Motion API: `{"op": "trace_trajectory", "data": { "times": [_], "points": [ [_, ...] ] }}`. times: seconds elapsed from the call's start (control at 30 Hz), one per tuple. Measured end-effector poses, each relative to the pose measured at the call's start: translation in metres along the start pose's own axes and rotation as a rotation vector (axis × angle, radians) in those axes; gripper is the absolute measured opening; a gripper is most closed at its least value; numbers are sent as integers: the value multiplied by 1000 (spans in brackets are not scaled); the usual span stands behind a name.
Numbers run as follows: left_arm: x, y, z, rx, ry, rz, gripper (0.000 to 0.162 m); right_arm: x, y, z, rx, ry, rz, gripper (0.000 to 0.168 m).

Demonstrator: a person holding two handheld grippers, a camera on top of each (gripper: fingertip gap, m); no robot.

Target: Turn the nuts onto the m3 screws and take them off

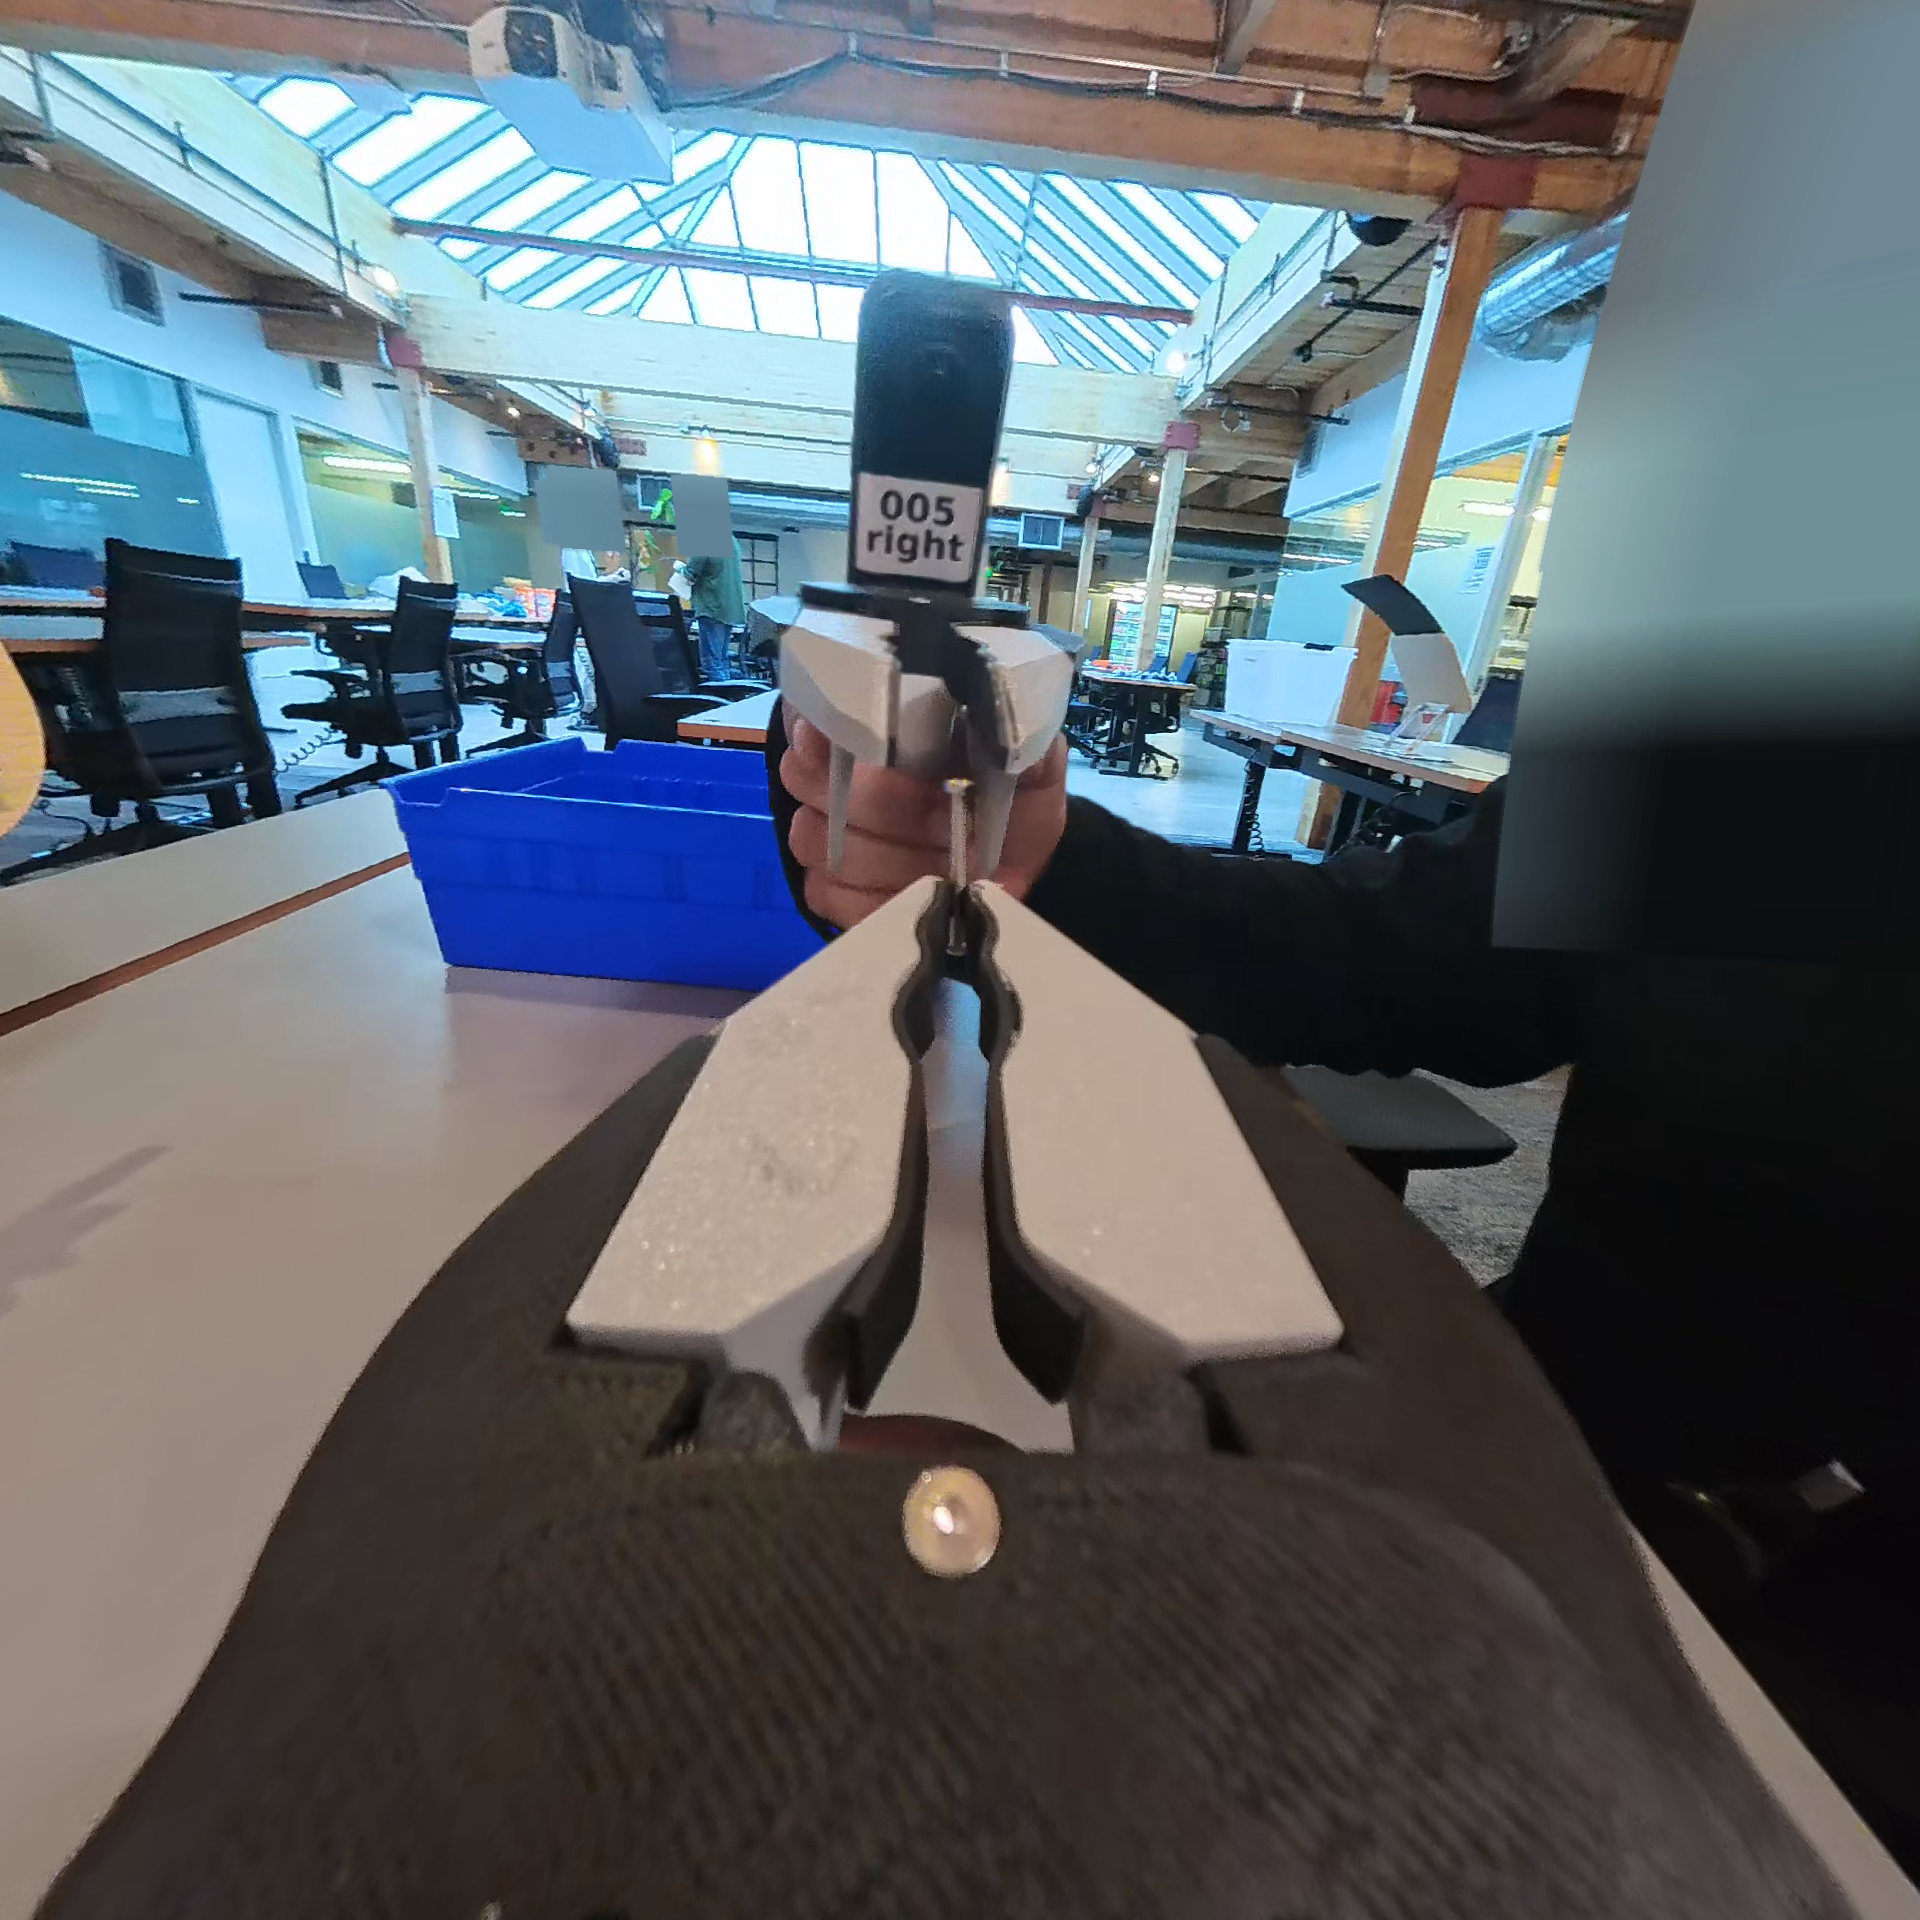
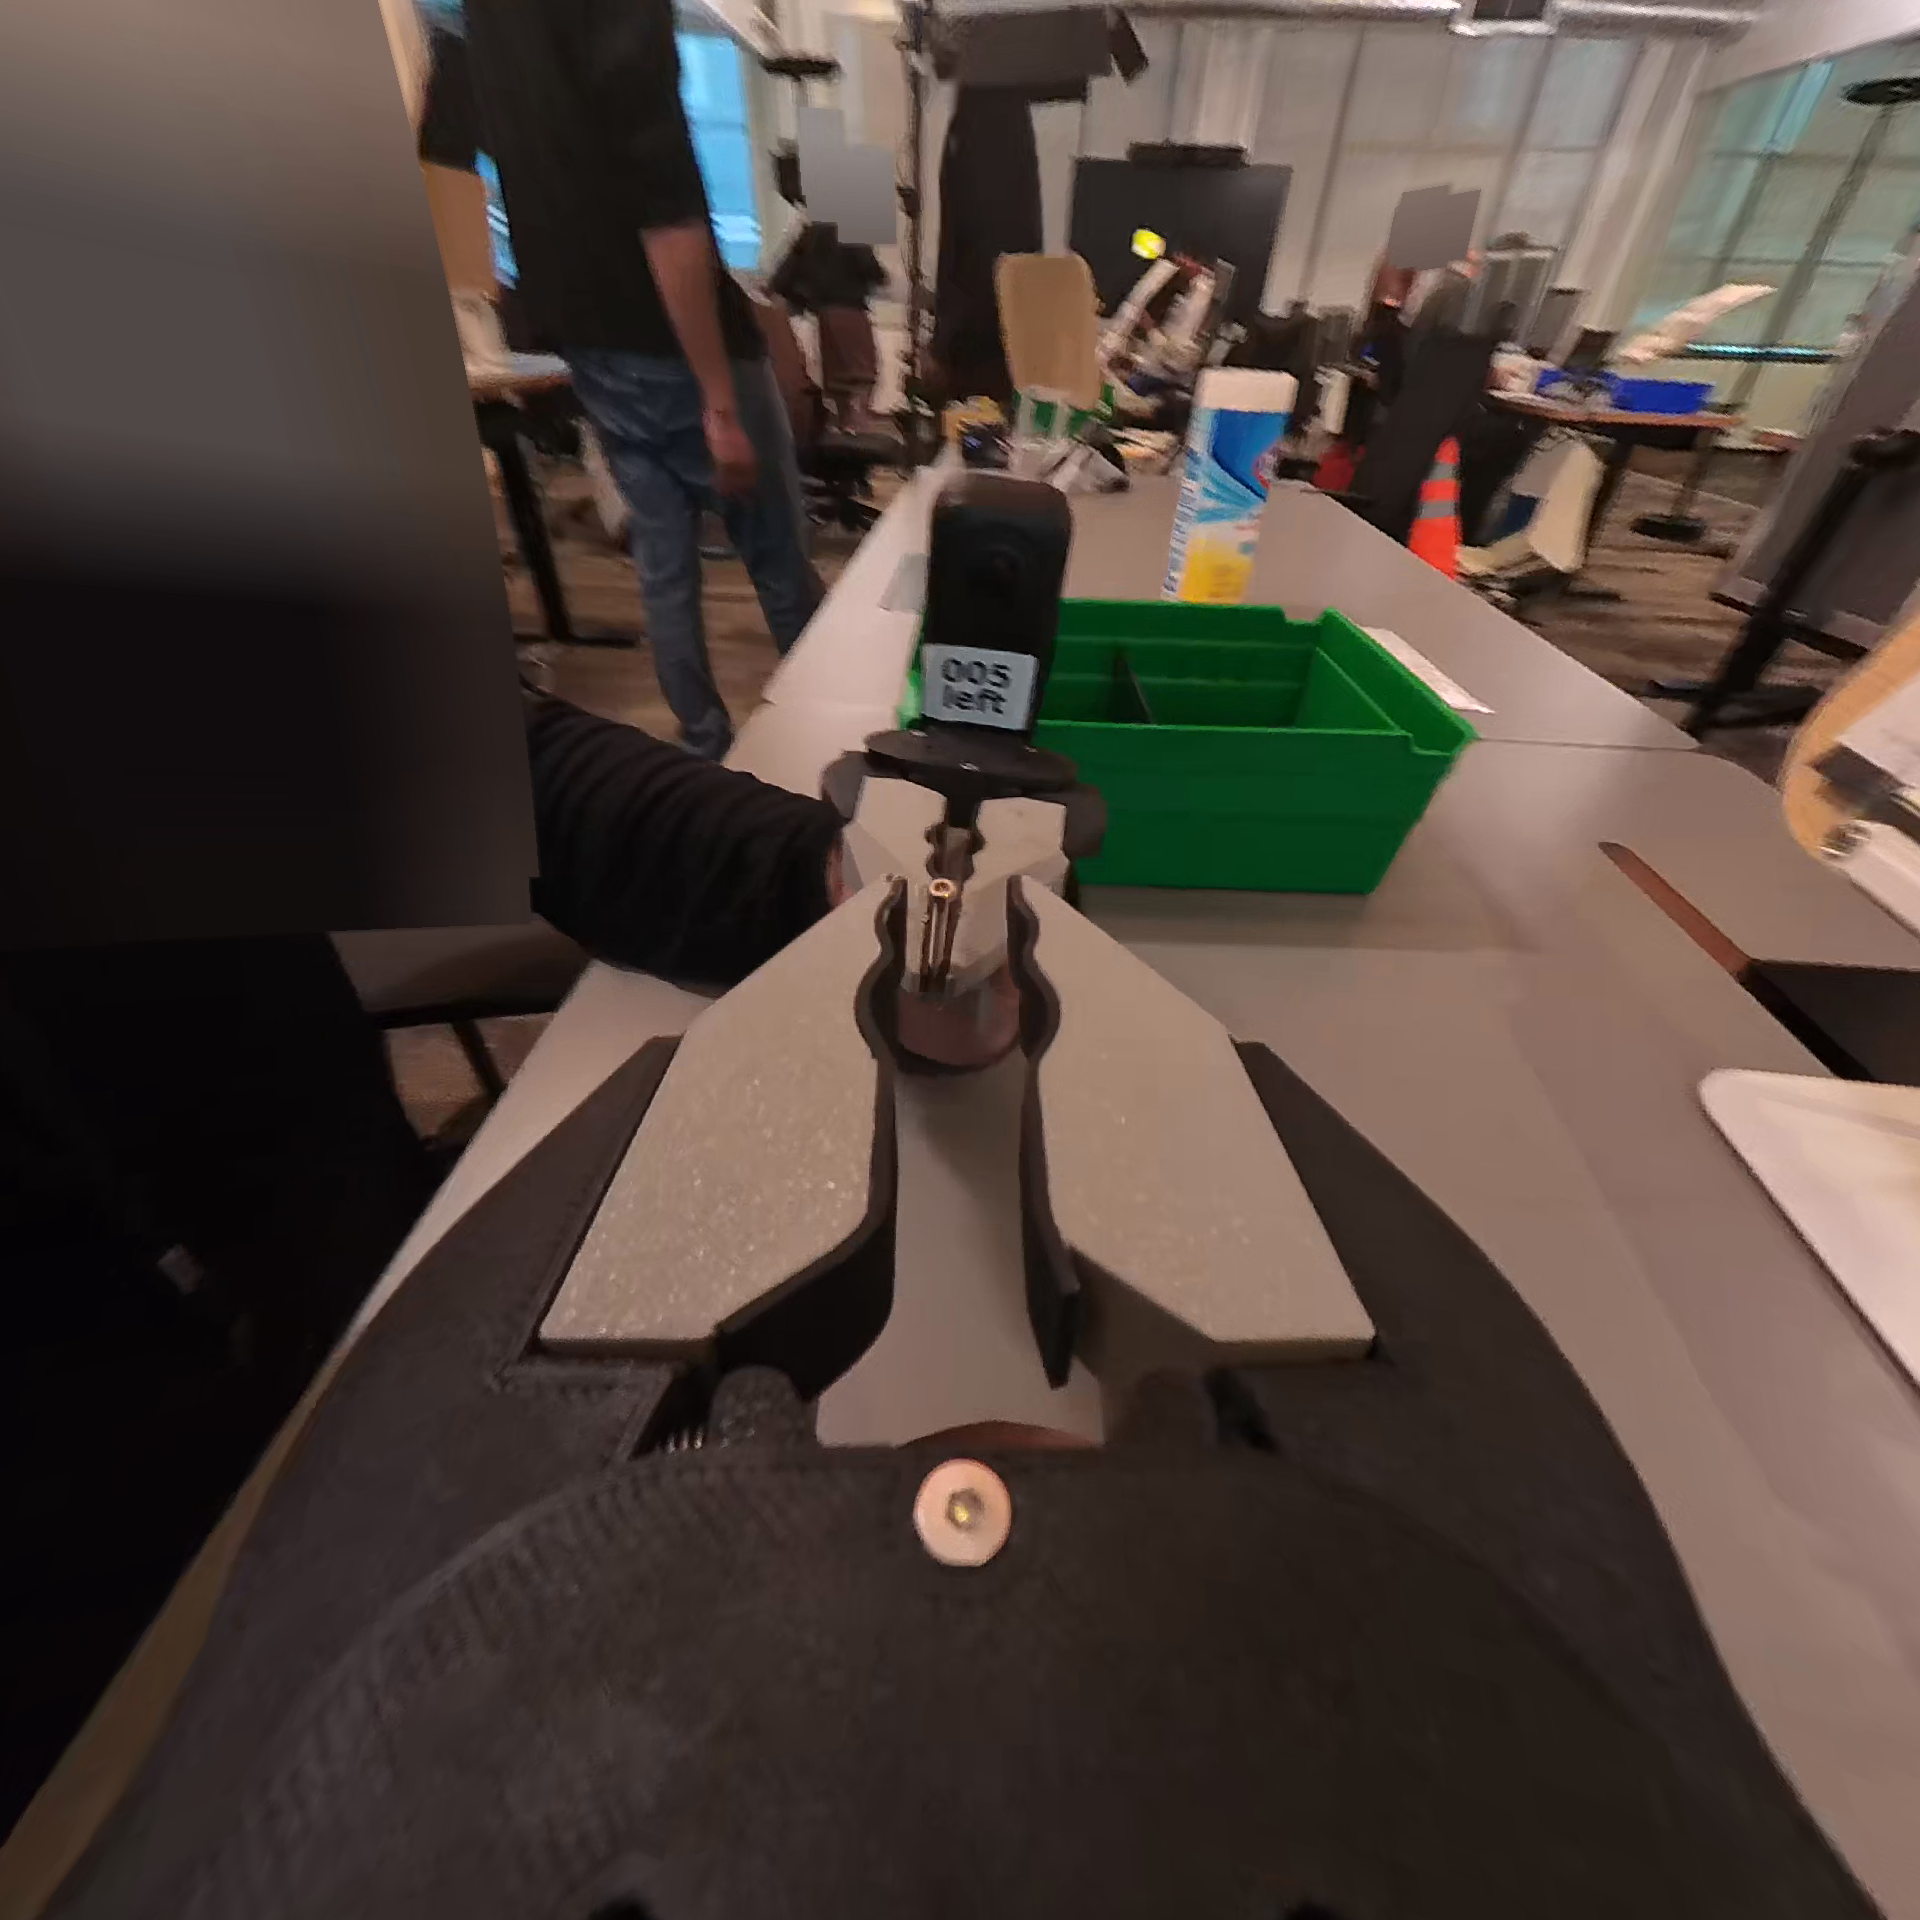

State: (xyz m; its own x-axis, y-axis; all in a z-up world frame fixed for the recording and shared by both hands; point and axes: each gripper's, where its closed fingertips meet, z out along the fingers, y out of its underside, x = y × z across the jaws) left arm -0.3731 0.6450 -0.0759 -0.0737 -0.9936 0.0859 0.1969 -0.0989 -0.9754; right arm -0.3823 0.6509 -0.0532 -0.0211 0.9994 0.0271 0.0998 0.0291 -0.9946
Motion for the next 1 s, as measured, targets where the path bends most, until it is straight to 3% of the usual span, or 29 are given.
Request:
{"op": "trace_trajectory", "data": {
  "times": [1.0],
  "points": [
    [13,-2,3,3,63,6,0,-18,1,10,-13,-95,-53,8]
  ]
}}
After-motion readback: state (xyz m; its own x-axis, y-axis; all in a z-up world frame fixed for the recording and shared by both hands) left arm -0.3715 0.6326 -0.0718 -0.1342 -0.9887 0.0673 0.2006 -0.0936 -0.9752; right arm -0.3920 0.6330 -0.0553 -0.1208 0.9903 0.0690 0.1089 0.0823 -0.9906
